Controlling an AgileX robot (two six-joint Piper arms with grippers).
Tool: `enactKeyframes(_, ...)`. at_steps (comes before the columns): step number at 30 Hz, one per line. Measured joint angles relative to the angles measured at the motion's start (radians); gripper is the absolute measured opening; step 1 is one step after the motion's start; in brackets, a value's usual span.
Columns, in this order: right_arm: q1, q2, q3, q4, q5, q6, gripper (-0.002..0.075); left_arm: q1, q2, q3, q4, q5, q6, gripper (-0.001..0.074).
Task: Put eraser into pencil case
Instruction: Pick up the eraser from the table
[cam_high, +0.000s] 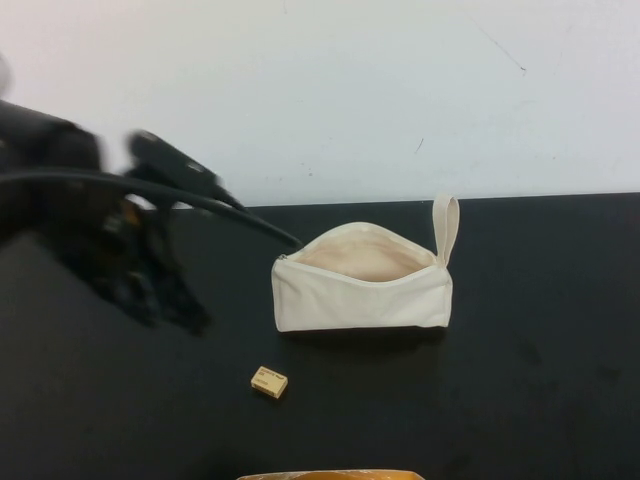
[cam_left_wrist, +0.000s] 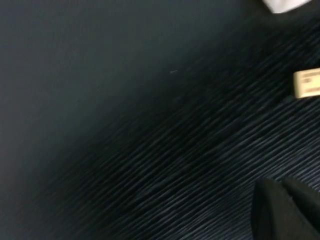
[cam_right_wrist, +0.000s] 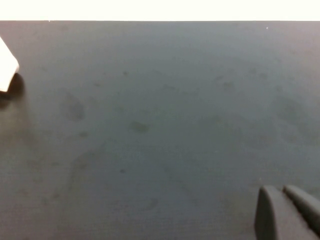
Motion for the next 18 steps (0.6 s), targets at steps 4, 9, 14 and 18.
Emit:
enactKeyframes(4,0.0,0.0,0.0,0.0,0.0,0.0,-0.0001,-0.063,0.091,-0.009,-0.009,-0.016,-0.04,0.0106)
enactKeyframes(9,0.0,0.0,0.0,0.0,0.0,0.0,-0.0001,-0.083,0.192,-0.009,-0.075,-0.045,-0.072,0.0428)
enactKeyframes(14,0.0,0.0,0.0,-0.001,0.0,0.0,-0.0001,-0.083,0.271,-0.009,-0.129,-0.111,-0.078,0.0582)
enactKeyframes(18,0.0,0.0,0.0,-0.001,0.0,0.0,-0.0001,-0.087,0.318,-0.01,-0.145,-0.18,-0.08,0.0569)
